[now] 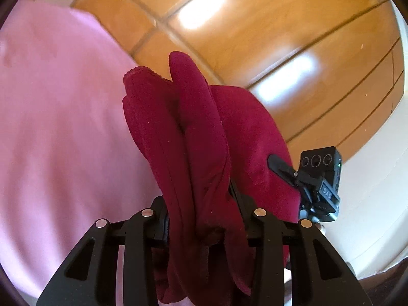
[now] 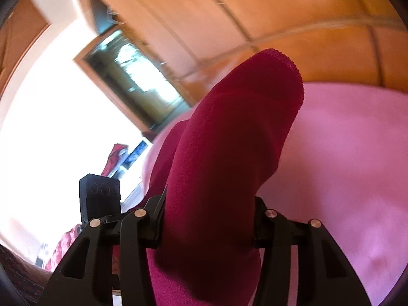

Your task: Fold small clothes

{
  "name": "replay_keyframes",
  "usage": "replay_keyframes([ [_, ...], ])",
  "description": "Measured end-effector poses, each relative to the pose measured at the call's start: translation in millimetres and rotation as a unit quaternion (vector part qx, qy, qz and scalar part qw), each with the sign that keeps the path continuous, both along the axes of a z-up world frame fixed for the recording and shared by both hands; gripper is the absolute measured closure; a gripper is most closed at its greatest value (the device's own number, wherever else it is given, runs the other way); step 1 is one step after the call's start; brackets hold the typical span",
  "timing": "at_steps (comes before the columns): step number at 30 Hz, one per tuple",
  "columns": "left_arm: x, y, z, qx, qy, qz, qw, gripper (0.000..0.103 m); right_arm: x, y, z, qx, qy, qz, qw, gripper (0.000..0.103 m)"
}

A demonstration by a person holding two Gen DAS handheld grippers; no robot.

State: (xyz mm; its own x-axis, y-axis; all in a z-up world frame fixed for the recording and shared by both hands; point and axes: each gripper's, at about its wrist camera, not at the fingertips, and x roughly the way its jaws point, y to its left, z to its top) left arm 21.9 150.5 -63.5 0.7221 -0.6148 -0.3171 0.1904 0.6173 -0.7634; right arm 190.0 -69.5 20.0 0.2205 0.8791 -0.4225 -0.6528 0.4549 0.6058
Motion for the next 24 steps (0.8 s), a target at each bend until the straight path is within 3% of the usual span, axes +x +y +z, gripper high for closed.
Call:
replay_keyframes([
  [5,-12.5,48.4,35.8,0.052,-0.029,0.072,0.9957,0.067,32.3,77.8,17.1,0.009,-0.021,0.066,0.998,0.057],
  [9,-2.9,78.2,39.1,0.09,-0.017,0.123,0.9882,0.067,67.3,135.6,-1.0,-0.009,-0.001,0.09,0.996,0.053],
  [12,10.5,88.3,12.9,0.11,0.027,0.141,0.9835,0.067,89.5,168.8,-40.7,-0.07,0.025,0.067,0.995,0.037],
  [15,31.2,81.8,-35.7,0.157,0.125,0.159,0.9666,0.066,101.7,182.4,-89.8,-0.171,0.039,0.026,0.984,0.029],
  [16,31.3,78.6,-48.4,0.166,0.132,0.17,0.9623,0.062,101.1,180.4,-97.0,-0.164,0.041,0.021,0.985,0.022],
  [18,25.5,77.8,-45.4,0.169,0.125,0.185,0.9601,0.057,98.5,171.8,-92.3,-0.158,0.041,-0.002,0.987,0.017],
  [19,23.0,75.7,-38.9,0.185,0.124,0.199,0.9543,0.053,95.7,169.9,-85.4,-0.16,0.027,-0.013,0.987,0.016],
  [24,4.0,62.8,-1.1,0.239,0.084,0.266,0.9299,0.053,64.4,158.1,-32.0,-0.14,-0.079,-0.039,0.986,0.019],
])
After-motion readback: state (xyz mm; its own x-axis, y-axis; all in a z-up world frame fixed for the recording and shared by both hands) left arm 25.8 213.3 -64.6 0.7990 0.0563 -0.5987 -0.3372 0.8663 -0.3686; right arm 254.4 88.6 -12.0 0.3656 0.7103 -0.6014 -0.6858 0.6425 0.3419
